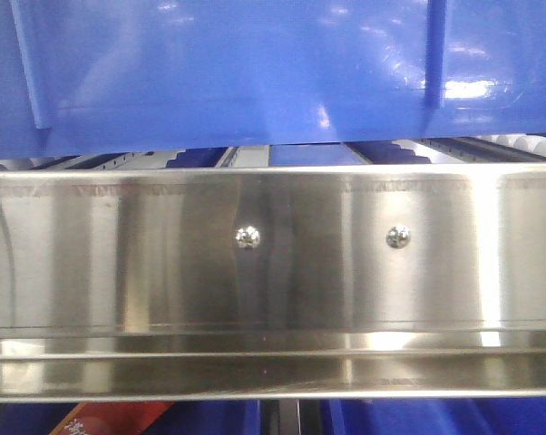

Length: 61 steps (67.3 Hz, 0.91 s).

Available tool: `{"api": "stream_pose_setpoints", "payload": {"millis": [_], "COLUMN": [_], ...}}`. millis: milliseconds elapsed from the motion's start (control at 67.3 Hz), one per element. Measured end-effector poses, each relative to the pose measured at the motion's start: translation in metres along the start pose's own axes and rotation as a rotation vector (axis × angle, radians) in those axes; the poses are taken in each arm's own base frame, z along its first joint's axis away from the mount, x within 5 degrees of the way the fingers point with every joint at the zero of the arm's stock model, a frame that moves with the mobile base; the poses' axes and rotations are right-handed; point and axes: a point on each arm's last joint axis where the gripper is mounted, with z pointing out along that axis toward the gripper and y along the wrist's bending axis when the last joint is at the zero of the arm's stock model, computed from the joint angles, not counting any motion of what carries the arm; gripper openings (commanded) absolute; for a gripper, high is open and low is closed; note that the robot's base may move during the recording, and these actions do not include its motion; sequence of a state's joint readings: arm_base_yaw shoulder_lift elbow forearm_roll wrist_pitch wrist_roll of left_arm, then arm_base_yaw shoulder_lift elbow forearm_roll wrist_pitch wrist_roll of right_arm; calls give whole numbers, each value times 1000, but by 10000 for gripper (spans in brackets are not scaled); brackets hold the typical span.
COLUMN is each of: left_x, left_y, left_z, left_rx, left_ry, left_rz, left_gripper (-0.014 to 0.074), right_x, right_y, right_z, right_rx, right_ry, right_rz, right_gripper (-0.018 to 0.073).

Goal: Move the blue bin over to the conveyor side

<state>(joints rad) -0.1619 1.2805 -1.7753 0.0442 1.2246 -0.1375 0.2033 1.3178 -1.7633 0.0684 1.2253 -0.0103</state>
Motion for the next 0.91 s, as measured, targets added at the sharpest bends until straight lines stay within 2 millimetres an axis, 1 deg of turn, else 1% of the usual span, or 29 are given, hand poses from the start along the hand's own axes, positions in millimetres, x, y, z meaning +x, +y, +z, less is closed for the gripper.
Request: {"api": "stream_pose_setpoints", "payload": {"millis": [119, 312, 416, 594, 713, 907], "left_x": [-9, -12, -12, -11, -9, -8], "left_y": [1, 0, -1, 4, 5, 5], "left_z": [11, 47, 64, 89, 100, 113], "left_rx": [-24, -46, -51, -74, -79, -83], "left_ry": [1, 77, 114, 167, 192, 221], "left_rz": [-10, -13, -19, -31, -32, -30], "left_gripper": [568, 568, 568, 568, 568, 568], "right_x": [-10, -14, -14, -12, -11, -9], "right_y": [-2, -3, -5, -7, -8, -9], "right_z": [11, 35, 55, 86, 105, 120], "right_rx": [14, 15, 20, 24, 27, 29], "right_ry": [9, 57, 101, 171, 212, 246], "right_rz": [11, 20, 21, 32, 50, 60], "right_gripper": [559, 559, 559, 559, 559, 559]}}
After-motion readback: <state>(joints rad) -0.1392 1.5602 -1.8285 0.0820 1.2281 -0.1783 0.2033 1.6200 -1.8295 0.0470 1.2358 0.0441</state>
